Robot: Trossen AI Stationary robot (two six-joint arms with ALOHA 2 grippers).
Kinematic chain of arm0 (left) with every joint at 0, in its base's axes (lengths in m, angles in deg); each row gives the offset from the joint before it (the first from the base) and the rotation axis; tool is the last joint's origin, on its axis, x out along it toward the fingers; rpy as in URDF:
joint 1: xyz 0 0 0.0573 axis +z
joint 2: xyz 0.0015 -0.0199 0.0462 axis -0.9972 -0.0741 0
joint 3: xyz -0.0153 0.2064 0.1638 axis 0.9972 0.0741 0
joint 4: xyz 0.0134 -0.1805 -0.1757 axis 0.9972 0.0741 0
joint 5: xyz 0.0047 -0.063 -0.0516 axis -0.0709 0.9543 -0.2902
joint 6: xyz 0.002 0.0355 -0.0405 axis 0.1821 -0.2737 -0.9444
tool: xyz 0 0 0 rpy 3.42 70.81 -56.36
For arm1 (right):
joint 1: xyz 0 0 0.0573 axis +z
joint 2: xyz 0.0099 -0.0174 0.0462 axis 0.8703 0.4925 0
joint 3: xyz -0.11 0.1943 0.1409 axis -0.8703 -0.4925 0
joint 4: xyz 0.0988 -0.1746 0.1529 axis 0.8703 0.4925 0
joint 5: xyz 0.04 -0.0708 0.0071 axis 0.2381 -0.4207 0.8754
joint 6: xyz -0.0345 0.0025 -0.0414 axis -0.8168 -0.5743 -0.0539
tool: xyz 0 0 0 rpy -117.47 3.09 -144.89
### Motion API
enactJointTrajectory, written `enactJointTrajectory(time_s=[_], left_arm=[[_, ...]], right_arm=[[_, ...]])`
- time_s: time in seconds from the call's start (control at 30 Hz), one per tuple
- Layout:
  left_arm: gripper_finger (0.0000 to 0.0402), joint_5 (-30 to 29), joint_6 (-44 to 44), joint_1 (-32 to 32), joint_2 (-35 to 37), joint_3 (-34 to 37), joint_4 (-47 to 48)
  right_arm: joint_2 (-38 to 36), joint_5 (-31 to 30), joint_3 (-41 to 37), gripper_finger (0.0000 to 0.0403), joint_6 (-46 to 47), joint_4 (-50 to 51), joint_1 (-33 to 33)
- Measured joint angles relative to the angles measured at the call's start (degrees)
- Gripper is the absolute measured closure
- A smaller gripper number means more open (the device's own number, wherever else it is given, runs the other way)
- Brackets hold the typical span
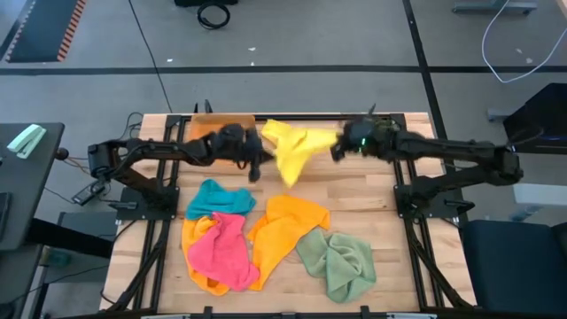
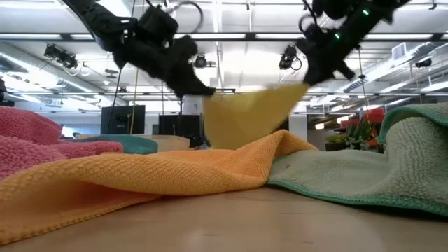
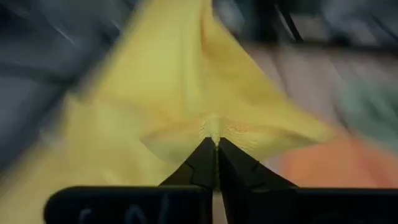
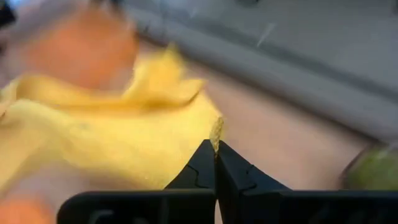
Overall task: Fold microfiber towels
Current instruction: Fold the yellow towel
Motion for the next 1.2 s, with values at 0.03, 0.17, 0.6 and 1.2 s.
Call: enactJointTrajectory(time_s=[0.03,0.17,0.6,1.2], left_arm=[[0.0357,0.76,2.48,-1.02,-0.52,0.0,3.21],[0.03,0.92,15.83,-6.48,-3.01,0.0,13.53],[0.0191,-13.15,56.22,-22.39,-7.61,-0.39,2.98],[0.024,-20.05,35.35,-22.74,-27.54,-22.16,19.84]], right_arm=[[0.03,0.95,-2.53,0.0402,2.38,-0.59,1.42],[1.58,1.92,-13.16,0.0402,14.18,-6.6,7.22],[4.17,0.33,-23.95,0.0402,25.76,-17.66,11.66],[4.65,-0.08,-23.71,0.0402,21.17,-19.68,10.99]])
